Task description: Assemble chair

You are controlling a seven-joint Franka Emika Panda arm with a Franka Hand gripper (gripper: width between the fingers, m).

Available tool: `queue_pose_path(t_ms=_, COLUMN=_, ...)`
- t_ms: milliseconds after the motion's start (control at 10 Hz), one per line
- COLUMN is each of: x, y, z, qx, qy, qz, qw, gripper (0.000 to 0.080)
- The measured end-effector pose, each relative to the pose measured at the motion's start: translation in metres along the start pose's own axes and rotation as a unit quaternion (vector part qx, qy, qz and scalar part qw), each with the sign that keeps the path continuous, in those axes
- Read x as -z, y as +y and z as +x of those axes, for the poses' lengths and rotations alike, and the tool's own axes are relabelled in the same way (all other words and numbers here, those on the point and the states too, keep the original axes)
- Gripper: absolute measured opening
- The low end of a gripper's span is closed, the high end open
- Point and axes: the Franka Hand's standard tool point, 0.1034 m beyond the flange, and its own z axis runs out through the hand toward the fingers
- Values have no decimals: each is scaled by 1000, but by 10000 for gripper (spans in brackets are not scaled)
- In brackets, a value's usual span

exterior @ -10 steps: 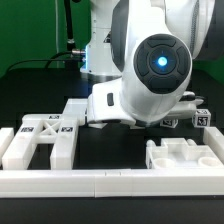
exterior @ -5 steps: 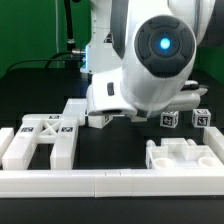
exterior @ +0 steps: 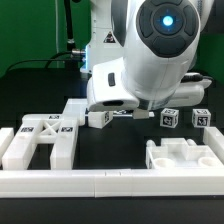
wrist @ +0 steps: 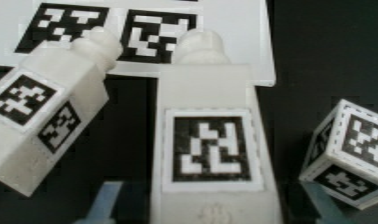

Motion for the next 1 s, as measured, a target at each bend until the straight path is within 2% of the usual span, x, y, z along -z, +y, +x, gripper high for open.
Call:
queue_pose_path(t_ms=100, x=18, y=3, z=3, qx=16, qy=31, qz=4, qw=999, gripper=287)
queue_pose_path(t_ms=200, x=36, y=4, z=-3, qx=18, qy=48, qz=9, qw=999, gripper=287)
queue_pose_path(t_ms=300, x=50, y=3, z=-1, qx=18, qy=83, qz=6, qw=996, gripper=287)
queue_pose_path(t_ms=400, x=52, y=5, z=6, qx=17, qy=135, qz=2, qw=991, gripper=287)
queue_pose_path(t_ms=600, x=52, y=7, z=5, qx=14, qy=196, qz=-2, qw=981, gripper=287)
queue_pose_path(t_ms=700, x=60, y=9, z=7, qx=20, qy=231, qz=-4, qw=973, gripper=287)
queue_pose_path(t_ms=800, x=73, y=11, z=6, qx=25, qy=252, qz=-1, qw=967, gripper=287)
queue_pose_path(t_ms=1000, x=103, y=10, z=9, qx=26, qy=303, qz=-6, qw=953, gripper=287)
